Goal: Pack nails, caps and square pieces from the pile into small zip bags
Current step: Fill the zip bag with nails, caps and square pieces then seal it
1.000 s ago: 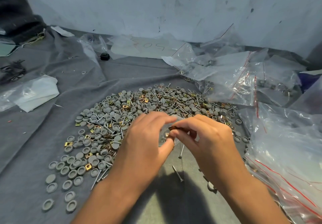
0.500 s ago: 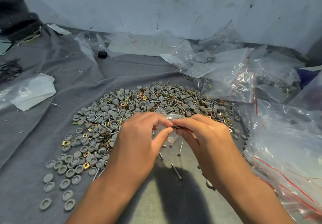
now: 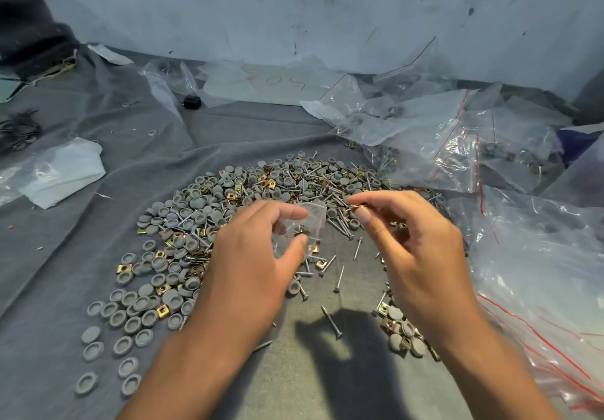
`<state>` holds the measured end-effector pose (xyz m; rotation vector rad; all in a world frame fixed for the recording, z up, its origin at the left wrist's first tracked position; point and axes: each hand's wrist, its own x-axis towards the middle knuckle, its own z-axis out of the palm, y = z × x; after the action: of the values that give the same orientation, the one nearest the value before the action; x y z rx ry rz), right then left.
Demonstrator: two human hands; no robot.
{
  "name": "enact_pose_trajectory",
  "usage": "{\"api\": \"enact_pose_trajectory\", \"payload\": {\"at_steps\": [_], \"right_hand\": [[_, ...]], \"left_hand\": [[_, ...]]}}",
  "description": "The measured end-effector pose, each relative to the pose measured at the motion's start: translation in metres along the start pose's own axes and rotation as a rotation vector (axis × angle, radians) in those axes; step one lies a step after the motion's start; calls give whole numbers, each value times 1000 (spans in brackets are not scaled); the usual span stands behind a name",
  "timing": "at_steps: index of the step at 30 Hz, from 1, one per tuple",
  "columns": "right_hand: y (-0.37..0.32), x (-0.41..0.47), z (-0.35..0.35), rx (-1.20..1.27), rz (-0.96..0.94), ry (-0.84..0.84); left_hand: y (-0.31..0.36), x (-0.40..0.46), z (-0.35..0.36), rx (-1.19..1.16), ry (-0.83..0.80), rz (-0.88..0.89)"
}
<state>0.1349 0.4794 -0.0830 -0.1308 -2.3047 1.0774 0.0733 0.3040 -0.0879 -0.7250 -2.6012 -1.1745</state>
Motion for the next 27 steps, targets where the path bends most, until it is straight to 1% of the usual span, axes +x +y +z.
{"api": "enact_pose_trajectory", "payload": {"at_steps": [5,10,15,18,21,22,23,25,26,27], "right_hand": [[-3,-3,9,-62,-166,38],[-4,-5,17,-62,-225,89],[-1,-6,22,-187,-352,112],[3,-3,27,-249,-335,84],[13,2,24,-128,-229,95],[18,3,23,-147,-182,57],[23,4,24,-210,-122,-39],[32,-1,29,-369,13,-301],[35,-4,34,-423,54,-383],[36,-6,39,-454,68,-417]], "left_hand": [[2,-1,2,6,16,40],[3,-1,3,-8,47,72],[5,-1,4,10,-19,101],[6,-2,4,9,-20,103],[4,-1,2,17,37,63],[3,0,0,21,67,50],[2,1,-1,20,91,39],[1,2,-4,20,115,19],[1,2,-4,21,118,16],[1,2,-5,24,116,16]]}}
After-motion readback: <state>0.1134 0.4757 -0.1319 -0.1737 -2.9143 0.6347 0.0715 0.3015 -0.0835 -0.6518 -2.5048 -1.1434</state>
